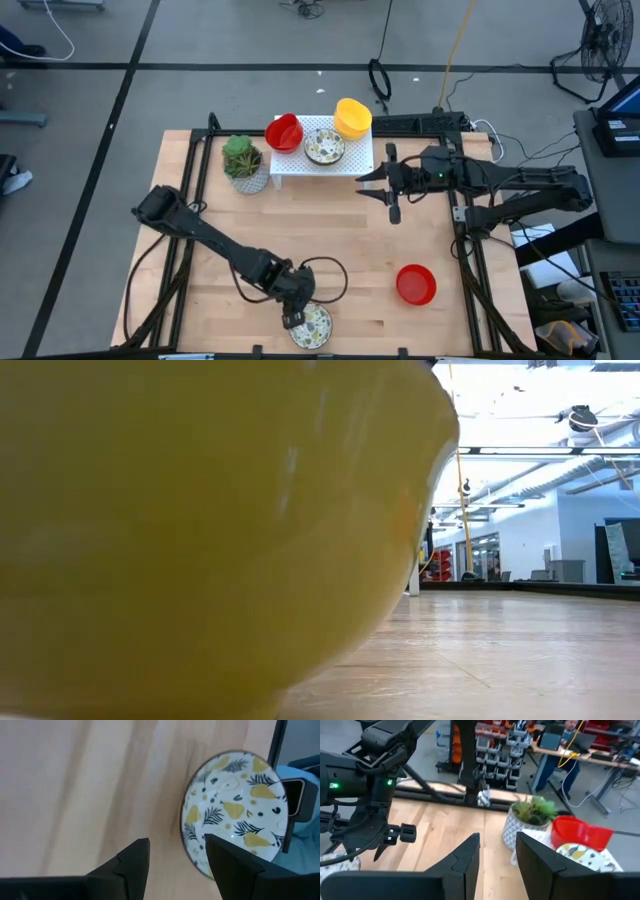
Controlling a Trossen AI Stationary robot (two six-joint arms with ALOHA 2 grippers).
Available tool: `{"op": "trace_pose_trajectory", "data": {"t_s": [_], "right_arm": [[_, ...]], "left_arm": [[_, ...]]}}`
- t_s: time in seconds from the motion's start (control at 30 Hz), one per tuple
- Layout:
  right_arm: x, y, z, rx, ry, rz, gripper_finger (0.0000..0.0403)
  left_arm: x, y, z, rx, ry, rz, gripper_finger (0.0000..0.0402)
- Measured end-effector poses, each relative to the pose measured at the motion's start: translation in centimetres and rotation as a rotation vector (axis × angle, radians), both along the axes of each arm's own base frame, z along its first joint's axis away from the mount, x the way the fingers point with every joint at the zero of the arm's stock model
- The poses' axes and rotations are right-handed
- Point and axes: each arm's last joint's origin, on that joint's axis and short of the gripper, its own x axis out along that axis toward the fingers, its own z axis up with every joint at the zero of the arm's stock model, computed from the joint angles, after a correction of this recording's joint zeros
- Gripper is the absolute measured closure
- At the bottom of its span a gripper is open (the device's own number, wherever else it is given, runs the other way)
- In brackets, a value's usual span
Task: Pick & Place Mini bowls
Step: Stack the white patterned bowl on the white patterned bowl on the shelf
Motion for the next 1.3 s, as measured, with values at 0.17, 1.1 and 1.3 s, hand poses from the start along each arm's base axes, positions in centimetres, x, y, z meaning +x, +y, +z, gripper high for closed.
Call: {"op": "trace_pose_trajectory", "data": {"t_s": [0.17,1.1,1.3], "right_arm": [[0.1,0.3,-0.9,-0.003,0.025,0.014,0.0289],[0.3,1.4,-3.0,0.055,0.053,0.043,0.0289],[0.3,1.4,-3.0,0.053,0.053,0.043,0.0289]], "left_arm": [[0.8,-0.6,-1.7,-0.063,0.028,0.030,0.0204],[1.2,-0.8,-2.9,-0.023,0.027,0.056,0.0376],[1.2,-0.8,-2.8,-0.045,0.037,0.065,0.0376]]}}
